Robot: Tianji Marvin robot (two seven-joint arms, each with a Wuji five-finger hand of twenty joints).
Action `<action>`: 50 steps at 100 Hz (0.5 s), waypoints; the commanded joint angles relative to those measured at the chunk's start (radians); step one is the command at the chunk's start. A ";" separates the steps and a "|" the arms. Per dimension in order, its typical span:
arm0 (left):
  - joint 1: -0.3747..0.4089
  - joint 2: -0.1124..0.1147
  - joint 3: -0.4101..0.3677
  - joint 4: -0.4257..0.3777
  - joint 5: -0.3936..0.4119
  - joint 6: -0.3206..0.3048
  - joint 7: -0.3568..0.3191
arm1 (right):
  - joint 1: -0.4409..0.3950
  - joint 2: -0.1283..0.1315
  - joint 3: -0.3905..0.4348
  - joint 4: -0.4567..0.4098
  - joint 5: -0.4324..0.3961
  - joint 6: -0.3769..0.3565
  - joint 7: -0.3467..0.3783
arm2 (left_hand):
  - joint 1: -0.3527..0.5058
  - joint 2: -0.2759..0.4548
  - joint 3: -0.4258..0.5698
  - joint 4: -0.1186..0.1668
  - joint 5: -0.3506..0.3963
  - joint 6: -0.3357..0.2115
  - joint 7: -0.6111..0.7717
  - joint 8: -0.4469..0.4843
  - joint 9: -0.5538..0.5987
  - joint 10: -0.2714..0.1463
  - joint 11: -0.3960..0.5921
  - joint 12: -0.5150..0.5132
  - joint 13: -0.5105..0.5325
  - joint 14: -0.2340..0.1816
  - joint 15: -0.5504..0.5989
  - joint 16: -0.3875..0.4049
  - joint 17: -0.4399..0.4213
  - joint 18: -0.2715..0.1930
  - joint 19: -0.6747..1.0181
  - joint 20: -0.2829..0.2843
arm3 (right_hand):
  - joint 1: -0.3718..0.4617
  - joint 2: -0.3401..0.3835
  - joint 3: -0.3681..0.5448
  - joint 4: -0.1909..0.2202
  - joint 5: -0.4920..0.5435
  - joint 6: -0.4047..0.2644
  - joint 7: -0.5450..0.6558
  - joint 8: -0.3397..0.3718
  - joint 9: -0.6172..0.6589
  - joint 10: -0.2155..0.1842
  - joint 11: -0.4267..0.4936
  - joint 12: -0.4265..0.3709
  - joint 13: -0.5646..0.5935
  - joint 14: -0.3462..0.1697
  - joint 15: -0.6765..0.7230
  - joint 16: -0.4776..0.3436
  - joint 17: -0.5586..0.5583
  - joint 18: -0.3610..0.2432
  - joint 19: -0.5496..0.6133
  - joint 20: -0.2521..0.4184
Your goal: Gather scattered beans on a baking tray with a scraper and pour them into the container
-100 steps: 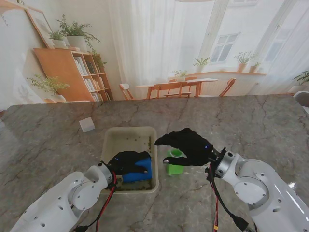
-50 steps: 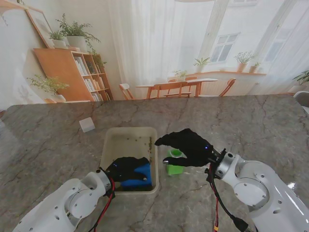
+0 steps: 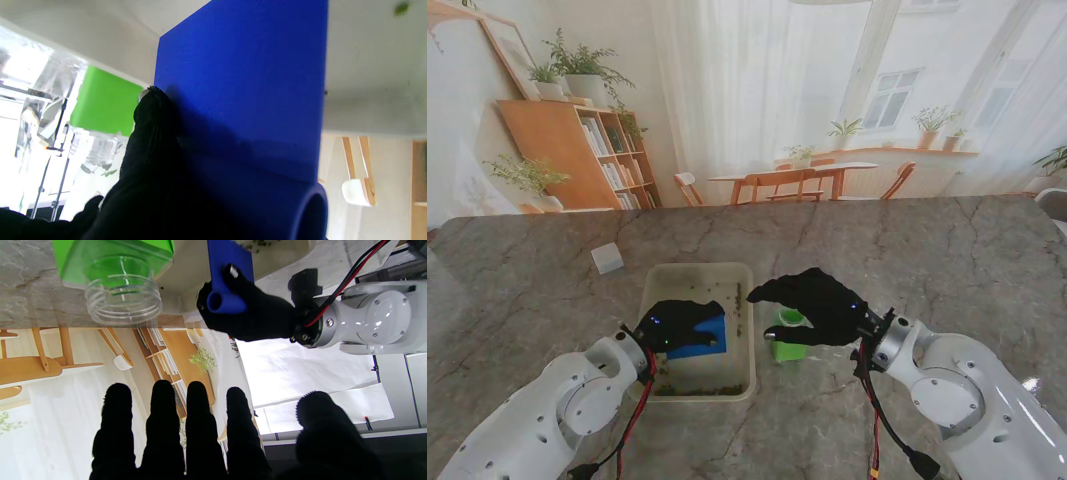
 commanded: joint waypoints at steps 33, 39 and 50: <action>-0.189 0.004 0.039 0.137 0.006 -0.024 0.006 | -0.007 -0.002 -0.007 0.015 0.020 0.021 0.013 | 0.108 0.063 0.090 0.053 -0.016 -0.030 0.026 0.014 -0.005 0.007 0.007 -0.006 0.004 -0.126 0.014 0.006 0.003 -0.104 0.003 -0.017 | -0.001 0.001 0.010 0.030 0.016 -0.013 -0.001 -0.012 0.006 -0.008 -0.022 -0.018 0.006 -0.001 -0.012 -0.010 0.002 -0.010 -0.012 -0.014; -0.213 0.002 0.054 0.168 -0.009 -0.026 0.005 | -0.006 -0.002 -0.008 0.016 0.022 0.023 0.013 | 0.108 0.063 0.089 0.053 -0.017 -0.030 0.027 0.014 -0.006 0.007 0.008 -0.007 0.003 -0.126 0.013 0.006 0.002 -0.103 0.002 -0.016 | -0.001 0.001 0.010 0.030 0.000 -0.012 -0.007 -0.014 0.006 -0.009 -0.022 -0.018 0.006 -0.002 -0.012 -0.011 0.002 -0.011 -0.012 -0.014; -0.252 0.000 0.085 0.227 -0.039 -0.039 0.002 | -0.007 -0.003 -0.011 0.018 0.025 0.028 0.011 | 0.108 0.064 0.089 0.053 -0.018 -0.029 0.027 0.012 -0.006 0.007 0.009 -0.007 0.002 -0.125 0.014 0.007 0.001 -0.102 0.001 -0.014 | -0.001 0.000 0.011 0.030 0.019 -0.013 0.001 -0.012 0.007 -0.009 -0.022 -0.018 0.006 -0.001 -0.012 -0.010 0.002 -0.010 -0.012 -0.014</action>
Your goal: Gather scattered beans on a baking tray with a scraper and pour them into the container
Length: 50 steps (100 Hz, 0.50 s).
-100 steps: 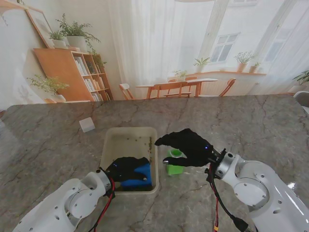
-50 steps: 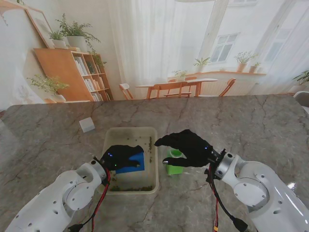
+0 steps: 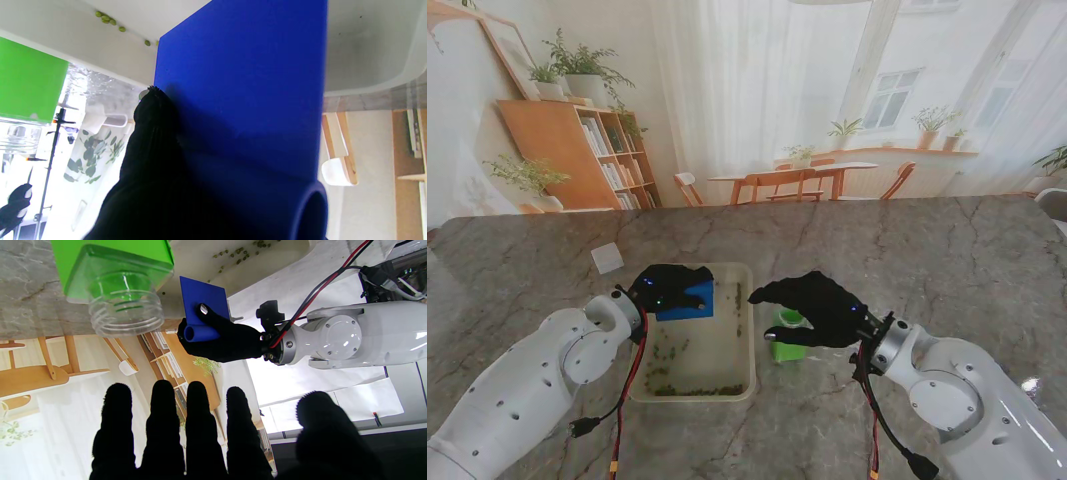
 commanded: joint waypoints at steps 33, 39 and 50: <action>-0.075 -0.011 0.075 0.149 -0.074 -0.036 0.008 | 0.001 -0.001 -0.007 0.008 0.017 0.014 0.028 | 0.100 0.069 0.088 0.053 -0.022 -0.038 0.030 0.009 -0.011 -0.001 0.007 -0.016 -0.021 -0.083 -0.019 -0.016 -0.040 -0.052 -0.032 -0.017 | -0.002 0.000 0.012 0.030 0.015 -0.013 0.003 -0.013 0.007 -0.008 -0.022 -0.017 0.007 -0.001 -0.012 -0.010 0.001 -0.010 -0.012 -0.013; -0.081 -0.012 0.083 0.162 -0.078 -0.040 0.012 | 0.000 -0.001 -0.008 0.008 0.019 0.017 0.028 | 0.099 0.070 0.088 0.052 -0.023 -0.040 0.031 0.009 -0.010 -0.004 0.006 -0.017 -0.025 -0.073 -0.036 -0.027 -0.050 -0.039 -0.047 -0.022 | -0.001 -0.001 0.012 0.030 0.015 -0.013 0.003 -0.014 0.011 -0.009 -0.020 -0.017 0.007 0.000 -0.012 -0.010 0.002 -0.010 -0.012 -0.013; -0.084 -0.016 0.095 0.178 -0.096 -0.037 0.015 | 0.002 -0.001 -0.011 0.010 0.021 0.019 0.028 | 0.098 0.069 0.087 0.052 -0.022 -0.041 0.032 0.009 -0.009 -0.004 0.006 -0.017 -0.027 -0.068 -0.042 -0.031 -0.058 -0.028 -0.054 -0.026 | -0.002 -0.001 0.012 0.030 0.016 -0.013 0.004 -0.014 0.008 -0.010 -0.022 -0.017 0.007 -0.001 -0.012 -0.010 0.001 -0.010 -0.012 -0.013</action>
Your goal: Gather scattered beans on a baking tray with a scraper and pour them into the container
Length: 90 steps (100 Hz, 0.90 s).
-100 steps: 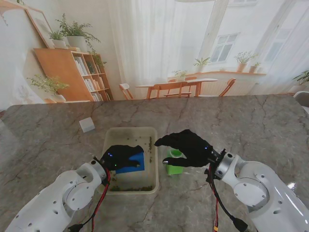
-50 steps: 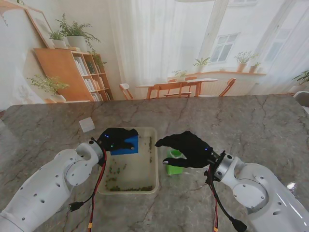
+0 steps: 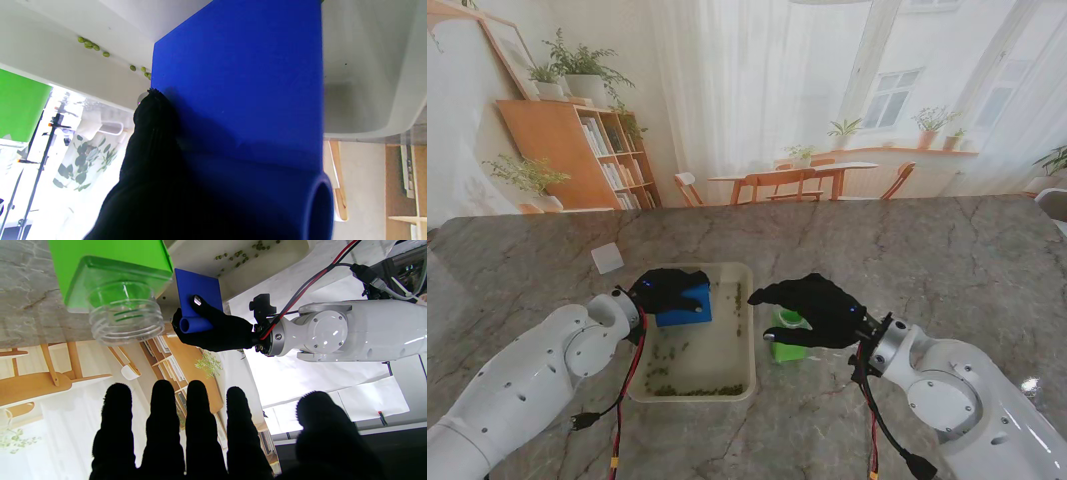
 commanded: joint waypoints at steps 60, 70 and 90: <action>0.089 0.001 -0.019 -0.027 -0.028 -0.023 -0.044 | 0.002 -0.004 -0.012 0.013 -0.008 0.001 -0.011 | 0.095 0.052 0.087 0.051 -0.003 -0.044 0.032 0.005 0.007 -0.002 0.008 -0.006 0.006 -0.080 -0.008 -0.014 0.006 -0.043 0.008 -0.028 | -0.004 0.000 0.012 0.030 0.015 -0.014 0.004 -0.016 -0.003 -0.009 -0.022 -0.017 0.007 -0.001 -0.012 -0.010 0.001 -0.010 -0.013 -0.012; 0.116 0.003 -0.031 -0.049 -0.024 -0.017 -0.049 | 0.003 -0.005 -0.013 0.014 -0.009 0.000 -0.015 | 0.095 0.050 0.087 0.051 -0.001 -0.044 0.031 0.005 0.009 0.000 0.008 -0.007 0.008 -0.081 -0.005 -0.013 0.010 -0.044 0.012 -0.027 | -0.004 0.000 0.012 0.030 0.015 -0.014 0.004 -0.016 0.001 -0.009 -0.020 -0.016 0.008 -0.002 -0.012 -0.010 0.002 -0.010 -0.012 -0.012; 0.179 0.010 -0.068 -0.103 -0.007 -0.009 -0.066 | 0.006 -0.006 -0.018 0.017 -0.014 -0.004 -0.026 | 0.096 0.048 0.088 0.051 0.000 -0.043 0.031 0.005 0.012 0.003 0.010 -0.007 0.012 -0.085 0.000 -0.010 0.015 -0.049 0.018 -0.026 | -0.004 0.000 0.012 0.030 0.015 -0.014 0.005 -0.017 -0.004 -0.009 -0.023 -0.017 0.010 -0.002 -0.011 -0.009 0.002 -0.009 -0.012 -0.012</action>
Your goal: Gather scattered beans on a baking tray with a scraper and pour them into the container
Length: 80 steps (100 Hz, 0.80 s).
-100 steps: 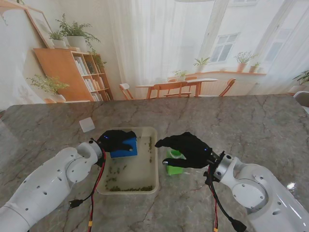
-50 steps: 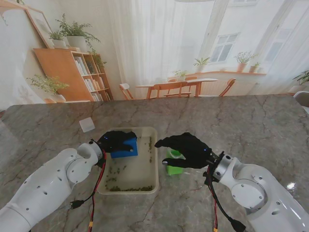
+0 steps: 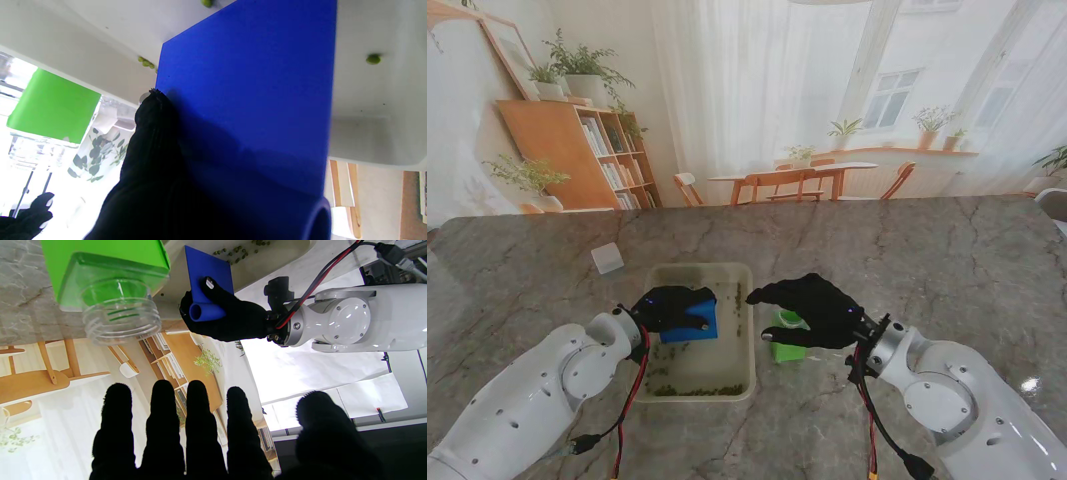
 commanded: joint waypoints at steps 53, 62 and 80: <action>0.202 0.014 -0.068 -0.114 0.036 0.046 -0.046 | 0.001 -0.007 -0.011 0.009 -0.016 -0.008 -0.022 | 0.096 0.043 0.075 0.049 0.007 -0.029 0.028 0.005 0.017 0.015 0.013 -0.006 0.021 -0.085 0.023 -0.001 0.023 -0.053 0.026 -0.016 | -0.004 0.000 0.012 0.030 0.015 -0.012 0.005 -0.018 0.003 -0.008 -0.020 -0.017 0.008 -0.002 -0.012 -0.009 0.002 -0.009 -0.013 -0.011; 0.220 0.015 -0.074 -0.130 0.036 0.049 -0.049 | 0.002 -0.008 -0.013 0.011 -0.020 -0.009 -0.031 | 0.096 0.043 0.075 0.049 0.008 -0.028 0.028 0.005 0.018 0.017 0.013 -0.006 0.022 -0.085 0.024 0.000 0.025 -0.053 0.028 -0.015 | -0.004 -0.001 0.012 0.030 0.015 -0.012 0.005 -0.018 0.000 -0.010 -0.022 -0.017 0.008 -0.001 -0.012 -0.009 0.003 -0.009 -0.012 -0.011; 0.253 0.016 -0.078 -0.155 0.034 0.053 -0.055 | 0.001 -0.009 -0.015 0.011 -0.023 -0.008 -0.037 | 0.096 0.041 0.075 0.049 0.011 -0.030 0.027 0.005 0.019 0.016 0.013 -0.006 0.023 -0.087 0.023 0.000 0.026 -0.054 0.028 -0.016 | -0.004 -0.001 0.012 0.030 0.015 -0.013 0.005 -0.018 0.017 -0.006 -0.015 -0.015 0.009 0.000 -0.012 -0.009 0.003 -0.009 -0.013 -0.011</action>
